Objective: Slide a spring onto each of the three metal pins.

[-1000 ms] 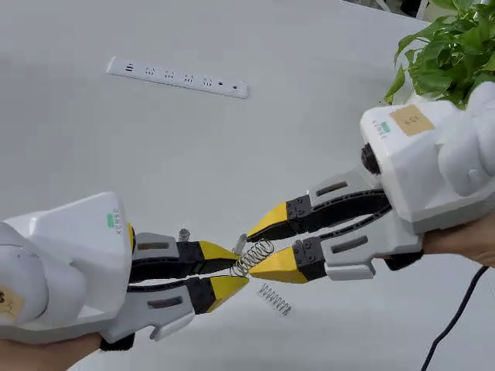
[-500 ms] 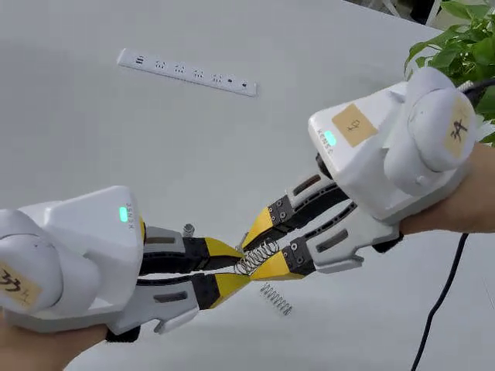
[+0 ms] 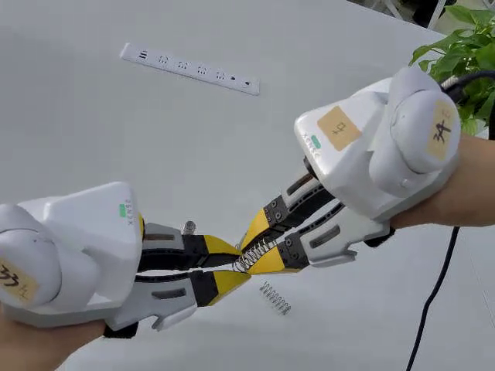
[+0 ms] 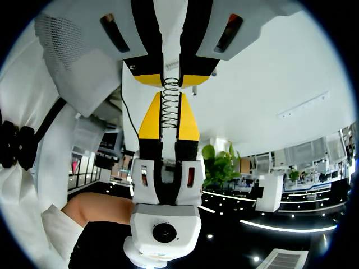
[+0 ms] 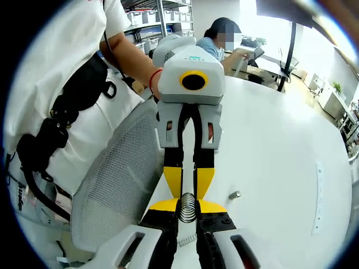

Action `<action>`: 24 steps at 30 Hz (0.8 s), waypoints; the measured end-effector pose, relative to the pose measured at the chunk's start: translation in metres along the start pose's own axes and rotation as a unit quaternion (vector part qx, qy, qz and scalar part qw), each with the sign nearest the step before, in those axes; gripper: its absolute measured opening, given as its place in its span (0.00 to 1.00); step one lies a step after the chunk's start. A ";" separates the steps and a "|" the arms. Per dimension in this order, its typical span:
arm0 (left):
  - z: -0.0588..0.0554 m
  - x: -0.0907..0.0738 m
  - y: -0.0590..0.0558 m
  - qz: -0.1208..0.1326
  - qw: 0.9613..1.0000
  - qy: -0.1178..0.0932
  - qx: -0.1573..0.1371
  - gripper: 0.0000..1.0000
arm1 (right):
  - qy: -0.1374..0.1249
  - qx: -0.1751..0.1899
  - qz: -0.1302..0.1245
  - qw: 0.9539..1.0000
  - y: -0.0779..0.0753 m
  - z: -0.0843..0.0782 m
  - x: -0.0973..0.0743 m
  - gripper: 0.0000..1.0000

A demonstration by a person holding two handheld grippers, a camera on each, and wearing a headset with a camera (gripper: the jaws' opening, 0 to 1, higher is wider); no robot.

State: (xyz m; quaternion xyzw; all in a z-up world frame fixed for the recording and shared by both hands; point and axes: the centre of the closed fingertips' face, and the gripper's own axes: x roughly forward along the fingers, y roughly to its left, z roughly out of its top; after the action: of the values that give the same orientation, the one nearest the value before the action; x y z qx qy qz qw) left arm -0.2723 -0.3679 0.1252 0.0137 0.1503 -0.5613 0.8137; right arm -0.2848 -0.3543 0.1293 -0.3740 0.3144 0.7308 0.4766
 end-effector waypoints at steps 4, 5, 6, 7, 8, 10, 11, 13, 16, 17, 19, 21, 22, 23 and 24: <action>-0.001 0.000 0.000 -0.001 1.000 -0.001 0.001 0.07 | 0.002 0.005 0.000 1.000 0.001 0.001 0.001 0.07; -0.002 0.000 -0.001 -0.002 1.000 -0.001 0.003 0.07 | 0.002 0.007 0.001 1.000 0.001 0.001 0.002 0.07; -0.002 -0.001 -0.001 -0.003 1.000 -0.001 0.004 0.07 | 0.002 0.008 0.001 1.000 0.001 0.001 0.002 0.07; -0.002 -0.001 -0.001 -0.003 1.000 -0.001 0.006 0.07 | 0.002 0.009 0.001 1.000 0.001 0.001 0.002 0.07; -0.002 -0.001 -0.001 -0.003 1.000 -0.002 0.005 0.07 | 0.003 0.010 0.001 1.000 0.001 0.001 0.002 0.07; -0.002 -0.002 -0.001 -0.002 1.000 -0.004 0.005 0.07 | 0.002 0.012 0.001 1.000 0.000 0.001 0.002 0.07; -0.002 -0.003 0.000 -0.002 1.000 -0.005 0.006 0.07 | 0.001 0.014 0.000 1.000 0.000 0.001 0.002 0.07; -0.003 -0.004 0.000 -0.001 1.000 -0.005 0.007 0.07 | -0.002 0.018 -0.001 1.000 -0.001 0.002 0.001 0.07; -0.007 -0.007 0.003 0.005 1.000 -0.002 0.008 0.09 | -0.004 0.022 -0.004 1.000 -0.002 0.002 0.000 0.07; -0.008 -0.008 0.004 0.006 1.000 -0.001 0.007 0.10 | -0.004 0.023 -0.005 1.000 -0.003 0.002 -0.001 0.07; -0.010 -0.012 0.007 0.013 1.000 -0.001 0.006 0.12 | -0.004 0.026 -0.008 1.000 -0.004 0.001 -0.002 0.07; -0.013 -0.016 0.010 0.019 1.000 0.001 0.004 0.14 | -0.004 0.030 -0.012 0.999 -0.006 -0.001 -0.004 0.07; -0.014 -0.018 0.011 0.023 1.000 0.001 0.005 0.15 | -0.004 0.032 -0.014 0.999 -0.006 -0.002 -0.005 0.07; -0.015 -0.021 0.014 0.030 1.000 0.001 0.004 0.17 | -0.001 0.034 -0.017 0.999 -0.008 -0.004 -0.005 0.07; -0.017 -0.023 0.016 0.033 0.999 0.002 0.003 0.20 | 0.001 0.036 -0.020 0.999 -0.009 -0.005 -0.006 0.07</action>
State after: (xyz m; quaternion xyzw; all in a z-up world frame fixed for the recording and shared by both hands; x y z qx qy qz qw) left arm -0.2692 -0.3382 0.1131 0.0223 0.1491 -0.5345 0.8316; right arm -0.2737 -0.3582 0.1308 -0.3633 0.3335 0.7091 0.5039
